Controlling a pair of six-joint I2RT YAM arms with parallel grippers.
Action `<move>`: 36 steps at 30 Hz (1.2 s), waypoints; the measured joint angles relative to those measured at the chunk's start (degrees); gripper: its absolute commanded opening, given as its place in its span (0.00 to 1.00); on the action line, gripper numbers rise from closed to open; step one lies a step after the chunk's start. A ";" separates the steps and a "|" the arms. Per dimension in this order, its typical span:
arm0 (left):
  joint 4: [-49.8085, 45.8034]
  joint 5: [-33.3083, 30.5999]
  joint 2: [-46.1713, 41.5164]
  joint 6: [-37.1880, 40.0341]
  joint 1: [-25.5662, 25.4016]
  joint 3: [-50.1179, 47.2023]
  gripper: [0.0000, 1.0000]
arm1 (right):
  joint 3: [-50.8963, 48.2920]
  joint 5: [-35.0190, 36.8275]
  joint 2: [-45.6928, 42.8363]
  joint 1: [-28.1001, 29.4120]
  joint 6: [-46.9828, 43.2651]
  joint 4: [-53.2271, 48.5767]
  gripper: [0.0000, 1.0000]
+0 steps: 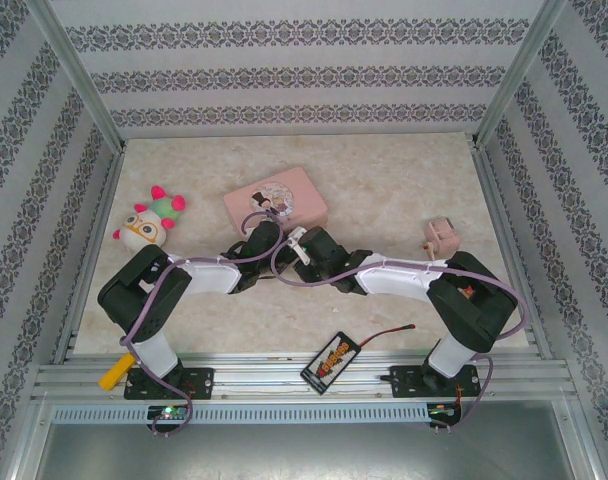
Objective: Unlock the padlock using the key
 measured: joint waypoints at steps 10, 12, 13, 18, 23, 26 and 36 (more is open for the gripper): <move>-0.87 -0.13 0.66 1.44 0.00 0.76 0.00 | -1.29 -9.75 0.20 -4.55 2.01 2.08 0.00; -0.90 -0.15 0.74 1.53 0.00 0.85 0.00 | -1.53 -11.50 0.17 -5.31 2.34 2.51 0.00; -0.92 -0.13 0.74 1.55 0.00 0.87 0.00 | -1.57 -12.41 0.17 -5.68 2.45 2.56 0.00; -0.90 0.07 0.74 1.62 0.00 0.87 0.00 | -1.77 -15.96 0.20 -7.17 2.91 2.64 0.00; -0.87 0.28 0.74 1.64 0.00 0.87 0.00 | -1.90 -20.17 0.17 -8.90 3.96 2.86 0.00; -0.81 0.55 0.74 1.57 0.00 0.87 0.00 | -2.12 -24.22 0.20 -10.64 5.05 3.04 0.00; -0.02 1.62 0.74 0.98 0.00 0.87 0.00 | -3.26 -42.36 2.38 -18.05 12.13 6.86 0.00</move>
